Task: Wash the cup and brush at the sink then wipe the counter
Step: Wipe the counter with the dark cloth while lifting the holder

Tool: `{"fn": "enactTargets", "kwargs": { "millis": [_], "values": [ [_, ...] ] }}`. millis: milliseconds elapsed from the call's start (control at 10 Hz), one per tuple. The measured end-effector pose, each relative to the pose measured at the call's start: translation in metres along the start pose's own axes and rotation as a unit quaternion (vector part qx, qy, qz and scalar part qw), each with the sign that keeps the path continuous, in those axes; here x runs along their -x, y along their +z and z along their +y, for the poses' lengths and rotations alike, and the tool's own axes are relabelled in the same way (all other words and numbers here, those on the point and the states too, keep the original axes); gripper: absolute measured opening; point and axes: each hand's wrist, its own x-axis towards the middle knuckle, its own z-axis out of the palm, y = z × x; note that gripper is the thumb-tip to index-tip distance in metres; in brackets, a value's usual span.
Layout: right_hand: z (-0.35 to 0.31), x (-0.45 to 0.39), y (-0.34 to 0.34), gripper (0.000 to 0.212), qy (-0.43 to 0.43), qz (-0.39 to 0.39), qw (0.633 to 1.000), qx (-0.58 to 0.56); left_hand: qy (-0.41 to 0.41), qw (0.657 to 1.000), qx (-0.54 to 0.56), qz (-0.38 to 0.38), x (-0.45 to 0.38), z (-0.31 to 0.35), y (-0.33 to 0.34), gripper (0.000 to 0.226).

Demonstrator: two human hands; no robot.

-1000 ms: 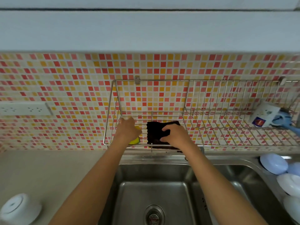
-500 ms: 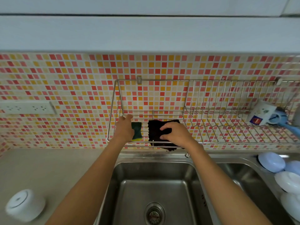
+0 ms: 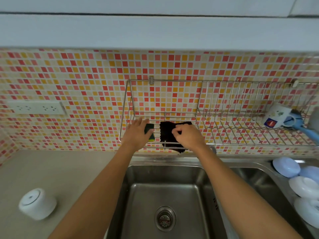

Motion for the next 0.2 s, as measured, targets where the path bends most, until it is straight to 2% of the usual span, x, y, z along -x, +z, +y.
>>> {"fn": "enactTargets", "kwargs": {
  "millis": [100,200],
  "values": [
    [-0.01,0.018,0.007,0.043,-0.011,0.083,0.991,0.104,0.005,0.998,-0.066,0.006,0.022,0.001,0.001,0.063],
    [-0.014,0.045,0.015,0.053,-0.011,0.127,0.982,0.139,0.019,0.997,-0.073,0.002,0.051,0.0,-0.001,0.064]
  ]
}}
